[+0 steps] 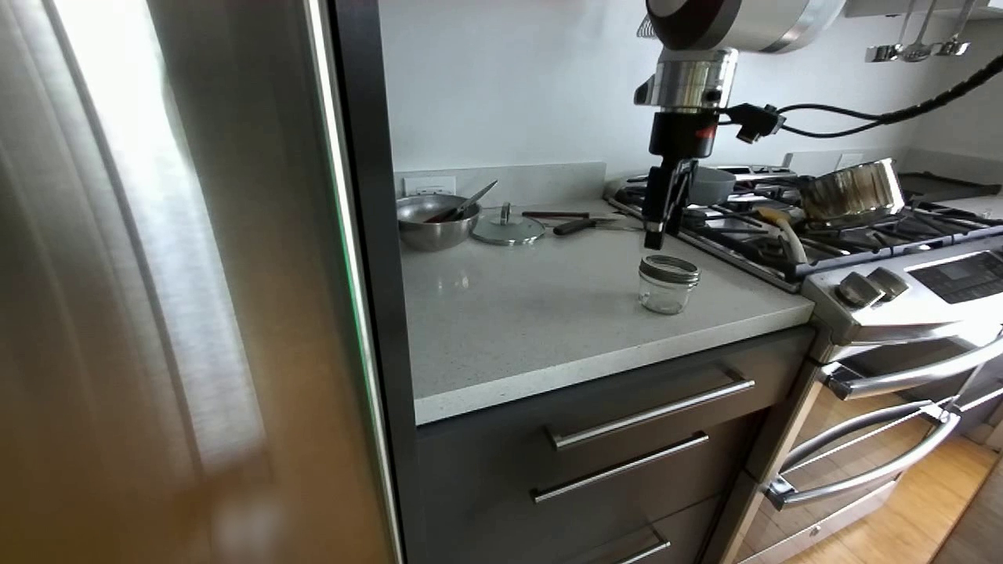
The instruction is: Remove the lid from the container
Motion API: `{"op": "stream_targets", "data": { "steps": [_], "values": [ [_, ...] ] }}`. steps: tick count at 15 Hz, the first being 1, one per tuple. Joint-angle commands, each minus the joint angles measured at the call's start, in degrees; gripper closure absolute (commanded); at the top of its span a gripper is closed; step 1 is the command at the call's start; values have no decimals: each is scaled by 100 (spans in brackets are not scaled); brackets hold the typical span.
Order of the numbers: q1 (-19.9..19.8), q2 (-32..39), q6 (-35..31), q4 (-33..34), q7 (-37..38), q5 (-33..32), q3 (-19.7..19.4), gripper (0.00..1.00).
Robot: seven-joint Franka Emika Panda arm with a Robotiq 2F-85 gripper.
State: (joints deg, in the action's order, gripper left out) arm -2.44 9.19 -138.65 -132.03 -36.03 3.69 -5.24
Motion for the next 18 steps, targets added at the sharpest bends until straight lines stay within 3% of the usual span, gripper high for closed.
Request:
{"op": "stream_targets", "data": {
  "steps": [1,5,12,16,17,18],
  "values": [
    [-318,534,-255,257,-454,431,288,0],
    [-540,760,-235,444,-632,590,473,0],
    [-718,976,292,766,-431,487,475,2],
    [-777,1059,589,922,-475,518,492,16],
    [-776,1075,658,959,-462,506,489,24],
    [-772,1087,693,983,-449,499,487,23]
  ]
}}
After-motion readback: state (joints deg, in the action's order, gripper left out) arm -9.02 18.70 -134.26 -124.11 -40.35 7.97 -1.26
